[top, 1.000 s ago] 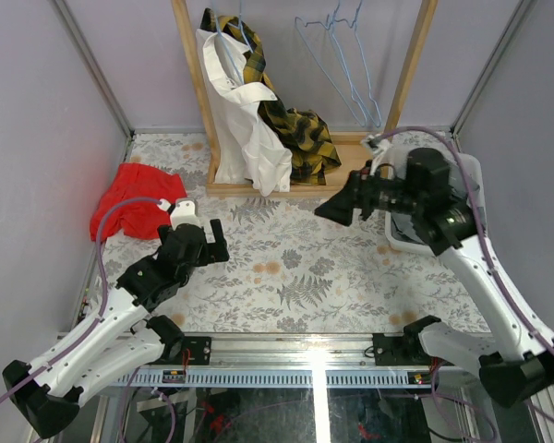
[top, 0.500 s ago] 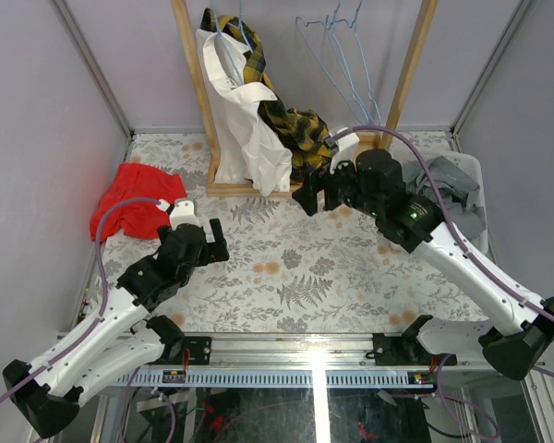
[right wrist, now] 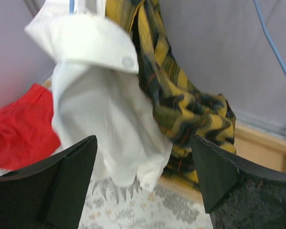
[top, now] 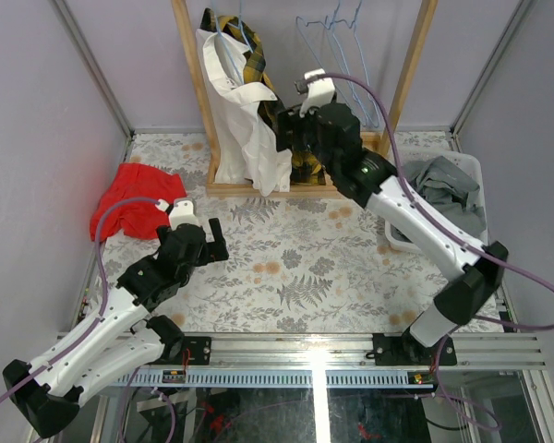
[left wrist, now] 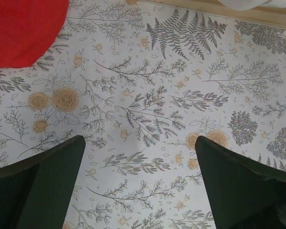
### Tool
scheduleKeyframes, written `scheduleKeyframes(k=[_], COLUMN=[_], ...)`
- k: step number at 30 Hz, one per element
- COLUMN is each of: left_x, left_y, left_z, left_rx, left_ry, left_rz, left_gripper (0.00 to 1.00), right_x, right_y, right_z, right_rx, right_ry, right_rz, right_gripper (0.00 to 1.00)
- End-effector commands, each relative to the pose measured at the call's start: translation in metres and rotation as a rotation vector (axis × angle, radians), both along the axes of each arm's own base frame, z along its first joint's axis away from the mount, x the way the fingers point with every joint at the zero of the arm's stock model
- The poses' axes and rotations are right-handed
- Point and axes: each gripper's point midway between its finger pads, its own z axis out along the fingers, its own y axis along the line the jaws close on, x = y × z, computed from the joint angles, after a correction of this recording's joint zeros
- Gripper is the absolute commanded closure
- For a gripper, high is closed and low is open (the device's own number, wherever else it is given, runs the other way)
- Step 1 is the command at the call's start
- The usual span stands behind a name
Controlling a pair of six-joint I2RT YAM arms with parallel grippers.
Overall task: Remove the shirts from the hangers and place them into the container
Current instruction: Pick up the hanger from the clothesline.
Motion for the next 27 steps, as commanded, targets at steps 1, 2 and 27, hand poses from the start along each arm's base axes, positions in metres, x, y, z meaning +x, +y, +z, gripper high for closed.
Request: scheduleKeyframes(k=[1, 2, 27], left_x=[0.009, 0.009, 0.009], left_y=[0.001, 0.001, -0.002], left_z=[0.019, 0.018, 0.017], left_rx=[-0.036, -0.036, -0.035], left_ry=[-0.056, -0.055, -0.048], left_rz=[0.039, 0.04, 0.024], left_gripper=[0.0, 0.0, 0.0], right_x=[0.035, 0.043, 0.135], right_y=[0.006, 0.009, 0.034], right_z=[0.022, 0.022, -0.008], right_rx=[0.021, 0.019, 0.033], right_ry=[-0.029, -0.031, 0.044], right_rz=[-0.13, -0.141, -0.063], right_gripper=[0.14, 0.13, 0.46])
